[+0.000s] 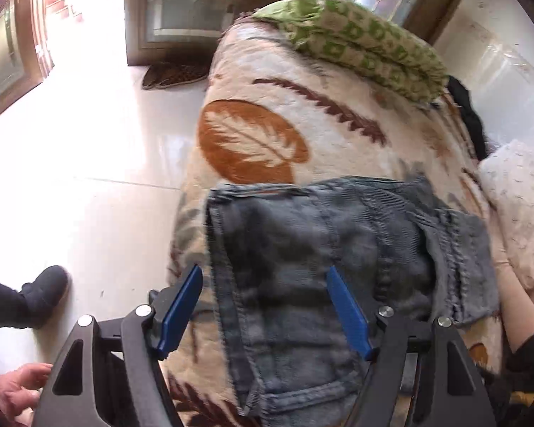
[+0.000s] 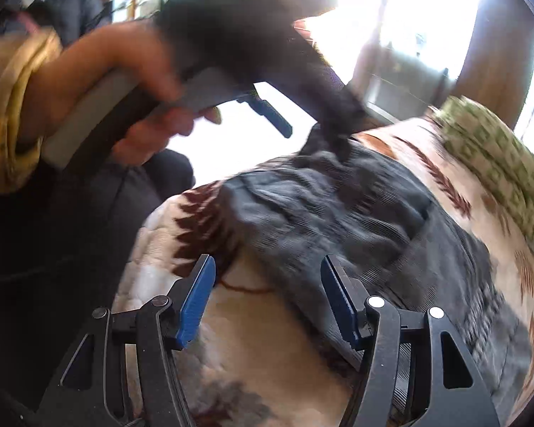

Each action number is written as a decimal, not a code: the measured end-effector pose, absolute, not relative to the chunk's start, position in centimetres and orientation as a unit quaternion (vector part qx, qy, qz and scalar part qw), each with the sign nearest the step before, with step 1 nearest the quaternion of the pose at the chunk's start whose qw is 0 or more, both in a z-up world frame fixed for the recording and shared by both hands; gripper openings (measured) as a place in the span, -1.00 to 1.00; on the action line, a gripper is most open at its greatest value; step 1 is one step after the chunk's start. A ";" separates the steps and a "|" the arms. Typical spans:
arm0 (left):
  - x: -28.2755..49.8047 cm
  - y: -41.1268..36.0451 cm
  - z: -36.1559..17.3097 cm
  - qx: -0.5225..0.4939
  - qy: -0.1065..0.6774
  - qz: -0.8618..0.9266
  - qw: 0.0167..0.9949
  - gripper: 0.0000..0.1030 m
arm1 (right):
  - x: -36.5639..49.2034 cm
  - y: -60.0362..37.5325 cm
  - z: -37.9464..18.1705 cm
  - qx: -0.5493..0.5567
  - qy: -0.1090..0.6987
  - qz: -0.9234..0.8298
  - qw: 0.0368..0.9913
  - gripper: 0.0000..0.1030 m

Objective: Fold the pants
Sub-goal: 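Grasp the edge of the folded grey jeans with both tools and lift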

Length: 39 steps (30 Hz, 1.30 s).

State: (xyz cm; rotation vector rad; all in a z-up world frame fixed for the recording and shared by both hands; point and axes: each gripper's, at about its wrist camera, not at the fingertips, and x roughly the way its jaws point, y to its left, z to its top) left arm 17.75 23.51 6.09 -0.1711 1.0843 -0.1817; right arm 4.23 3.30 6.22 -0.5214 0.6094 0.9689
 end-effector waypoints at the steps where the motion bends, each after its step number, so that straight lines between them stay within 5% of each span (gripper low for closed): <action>1: 18.0 23.9 5.9 -0.086 0.518 -0.081 0.847 0.45 | 4.0 3.9 6.0 -0.258 0.277 0.451 0.808 0.19; 12: 21.4 25.3 2.5 -0.126 0.566 -0.063 0.812 0.48 | 5.1 7.2 4.2 -0.322 0.249 0.409 0.816 0.11; 18: 21.8 25.4 1.5 -0.149 0.579 -0.069 0.799 0.48 | 6.2 9.1 3.7 -0.360 0.211 0.376 0.827 -0.26; 20: 21.5 26.0 1.6 -0.166 0.578 -0.069 0.796 0.48 | 5.9 9.2 4.0 -0.366 0.202 0.377 0.827 -0.53; 30: 19.8 26.5 2.6 -0.241 0.557 -0.113 0.787 0.48 | 7.3 5.7 9.0 -0.258 0.211 0.378 0.864 -0.63; 32: 19.8 26.1 3.0 -0.251 0.546 -0.123 0.790 0.34 | 7.4 5.5 9.2 -0.251 0.212 0.376 0.867 -0.63; 34: 19.6 25.6 3.5 -0.255 0.535 -0.142 0.793 -0.47 | 7.4 5.6 9.1 -0.251 0.212 0.375 0.867 -0.63; 35: 19.4 25.2 4.0 -0.249 0.528 -0.145 0.799 -0.63 | 7.3 5.6 9.1 -0.251 0.213 0.374 0.867 -0.63; 39: 18.7 24.6 6.6 -0.240 0.492 -0.149 0.824 -0.68 | 6.5 5.1 9.3 -0.246 0.211 0.373 0.869 -0.64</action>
